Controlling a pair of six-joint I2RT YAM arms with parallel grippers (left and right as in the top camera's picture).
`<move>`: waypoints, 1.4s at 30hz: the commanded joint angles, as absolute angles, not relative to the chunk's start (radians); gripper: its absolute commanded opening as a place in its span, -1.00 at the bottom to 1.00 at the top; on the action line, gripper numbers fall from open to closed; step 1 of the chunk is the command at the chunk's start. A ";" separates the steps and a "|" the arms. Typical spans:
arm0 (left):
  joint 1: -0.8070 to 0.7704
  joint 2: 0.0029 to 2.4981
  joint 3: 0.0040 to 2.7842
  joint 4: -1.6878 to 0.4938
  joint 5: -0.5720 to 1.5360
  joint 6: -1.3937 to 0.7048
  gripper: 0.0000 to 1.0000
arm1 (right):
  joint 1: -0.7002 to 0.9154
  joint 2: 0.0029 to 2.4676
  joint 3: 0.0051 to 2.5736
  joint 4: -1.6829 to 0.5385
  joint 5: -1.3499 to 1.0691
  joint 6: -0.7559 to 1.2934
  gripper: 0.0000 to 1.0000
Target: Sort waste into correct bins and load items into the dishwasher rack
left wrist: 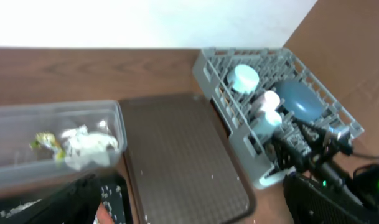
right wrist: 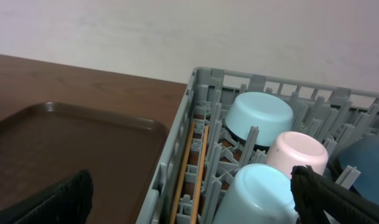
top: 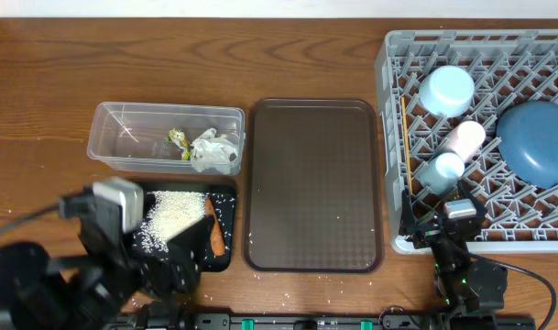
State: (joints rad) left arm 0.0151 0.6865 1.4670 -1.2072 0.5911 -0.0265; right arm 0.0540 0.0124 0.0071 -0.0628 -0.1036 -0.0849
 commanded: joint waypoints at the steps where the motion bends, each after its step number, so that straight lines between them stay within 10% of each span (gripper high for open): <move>1: 0.017 0.620 1.365 -1.205 0.582 -0.027 0.91 | 0.059 0.005 0.006 -0.066 -0.104 -0.095 0.98; 42: 0.015 0.002 0.168 0.018 0.518 0.015 0.91 | 0.059 0.005 0.006 -0.066 -0.104 -0.095 0.99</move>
